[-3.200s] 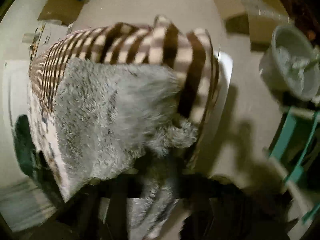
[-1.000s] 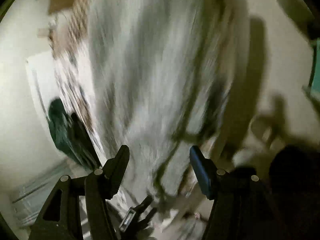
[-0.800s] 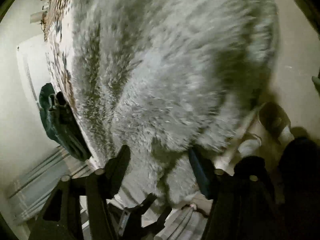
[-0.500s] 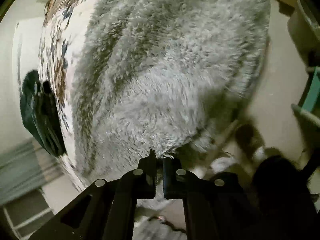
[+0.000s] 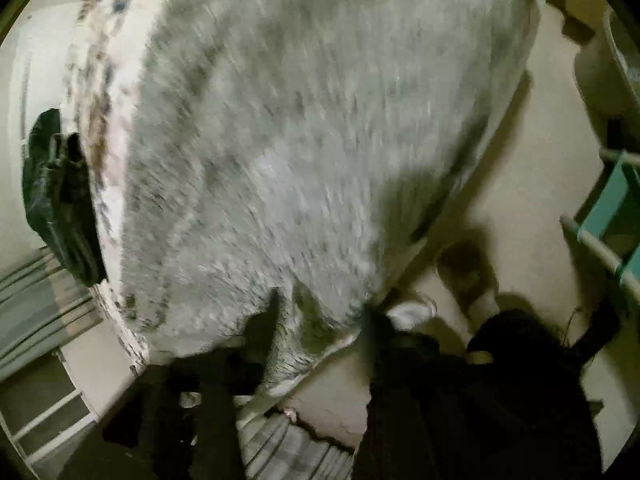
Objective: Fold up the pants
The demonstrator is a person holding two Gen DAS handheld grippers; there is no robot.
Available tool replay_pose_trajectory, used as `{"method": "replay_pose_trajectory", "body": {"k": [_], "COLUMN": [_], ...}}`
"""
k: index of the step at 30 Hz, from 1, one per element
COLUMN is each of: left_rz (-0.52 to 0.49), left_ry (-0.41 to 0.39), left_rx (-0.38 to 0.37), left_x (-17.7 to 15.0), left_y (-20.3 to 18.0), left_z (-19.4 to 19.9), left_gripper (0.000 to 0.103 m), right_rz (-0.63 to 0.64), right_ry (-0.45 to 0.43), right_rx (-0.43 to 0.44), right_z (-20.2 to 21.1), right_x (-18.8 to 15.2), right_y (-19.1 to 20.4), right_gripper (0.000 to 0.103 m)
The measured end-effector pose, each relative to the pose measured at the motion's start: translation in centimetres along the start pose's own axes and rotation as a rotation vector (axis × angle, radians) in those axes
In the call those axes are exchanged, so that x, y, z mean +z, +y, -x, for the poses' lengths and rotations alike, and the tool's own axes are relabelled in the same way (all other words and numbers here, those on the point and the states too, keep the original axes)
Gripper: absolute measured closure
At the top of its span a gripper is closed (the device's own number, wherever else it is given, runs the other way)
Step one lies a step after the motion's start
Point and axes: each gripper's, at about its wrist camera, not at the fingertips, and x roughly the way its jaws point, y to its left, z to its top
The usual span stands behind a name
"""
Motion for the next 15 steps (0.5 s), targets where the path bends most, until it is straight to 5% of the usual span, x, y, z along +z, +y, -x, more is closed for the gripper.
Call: {"method": "replay_pose_trajectory", "body": {"k": [1,3,8,15], "left_rz": [-0.018,-0.063,-0.128,-0.237], "left_ry": [-0.016,-0.068,-0.070,-0.014], "left_rx": [0.007,0.040,0.110,0.188], "left_x": [0.1,0.2,-0.6,-1.3], "left_y": [-0.8,-2.5,-6.5,-11.1], "left_z": [0.8,2.1,3.9,0.8], "left_gripper": [0.044,0.036,0.024,0.013], "right_rz": [0.013,0.057,0.023,-0.176], "right_ry": [-0.038,-0.086,-0.243,-0.390], "right_rx": [0.001,-0.012,-0.040,-0.008], "right_z": [1.4,3.6,9.0,13.8], "right_x": [0.4,1.3,5.1,12.6], "right_y": [-0.1,0.2,-1.6,-10.5], "right_gripper": [0.044,0.044,0.044,0.044]}}
